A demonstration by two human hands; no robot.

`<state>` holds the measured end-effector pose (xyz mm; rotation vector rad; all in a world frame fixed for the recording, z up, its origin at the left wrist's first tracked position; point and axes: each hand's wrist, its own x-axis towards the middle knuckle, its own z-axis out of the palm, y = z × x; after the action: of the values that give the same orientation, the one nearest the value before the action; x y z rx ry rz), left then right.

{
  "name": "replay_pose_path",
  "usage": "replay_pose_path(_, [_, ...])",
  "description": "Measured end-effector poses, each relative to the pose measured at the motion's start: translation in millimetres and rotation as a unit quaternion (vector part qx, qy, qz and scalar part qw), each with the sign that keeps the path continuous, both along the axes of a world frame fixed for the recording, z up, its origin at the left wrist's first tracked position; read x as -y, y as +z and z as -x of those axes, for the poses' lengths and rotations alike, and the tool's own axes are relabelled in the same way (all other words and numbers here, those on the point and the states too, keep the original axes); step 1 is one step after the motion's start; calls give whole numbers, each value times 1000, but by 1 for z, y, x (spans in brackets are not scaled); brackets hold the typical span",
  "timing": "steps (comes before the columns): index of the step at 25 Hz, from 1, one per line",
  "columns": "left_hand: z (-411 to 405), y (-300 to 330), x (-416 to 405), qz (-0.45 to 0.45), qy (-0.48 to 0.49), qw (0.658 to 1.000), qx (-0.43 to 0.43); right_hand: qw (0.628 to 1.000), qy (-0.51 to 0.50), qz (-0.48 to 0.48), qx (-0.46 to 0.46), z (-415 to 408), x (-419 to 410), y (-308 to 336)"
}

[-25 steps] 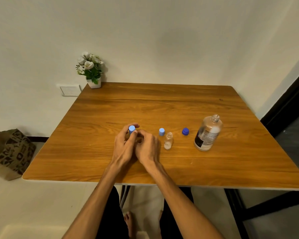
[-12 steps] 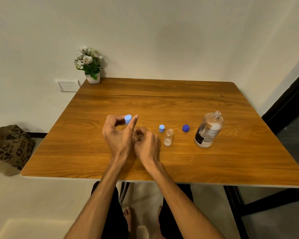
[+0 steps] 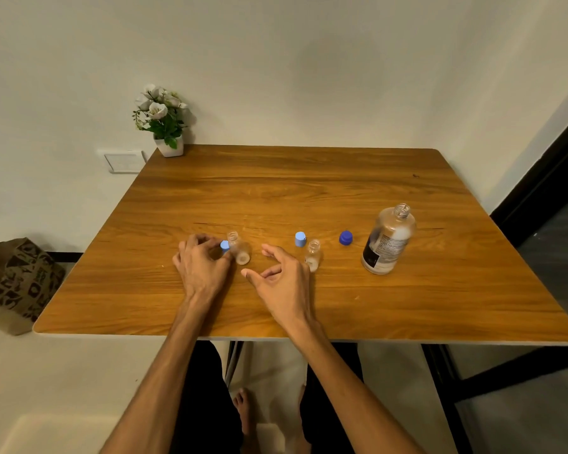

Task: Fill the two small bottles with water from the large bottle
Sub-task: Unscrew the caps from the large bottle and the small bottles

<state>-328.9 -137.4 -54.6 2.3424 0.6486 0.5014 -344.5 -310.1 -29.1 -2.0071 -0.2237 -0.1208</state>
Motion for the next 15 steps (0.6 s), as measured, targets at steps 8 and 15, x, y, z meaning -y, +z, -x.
replay_pose_path(8, [29,8,7,88,-7,995,56,999,4,-46,21,12,32,8])
replay_pose_path(15, [61,24,50,68,40,958,274,986,-78,-115,88,18,83,13])
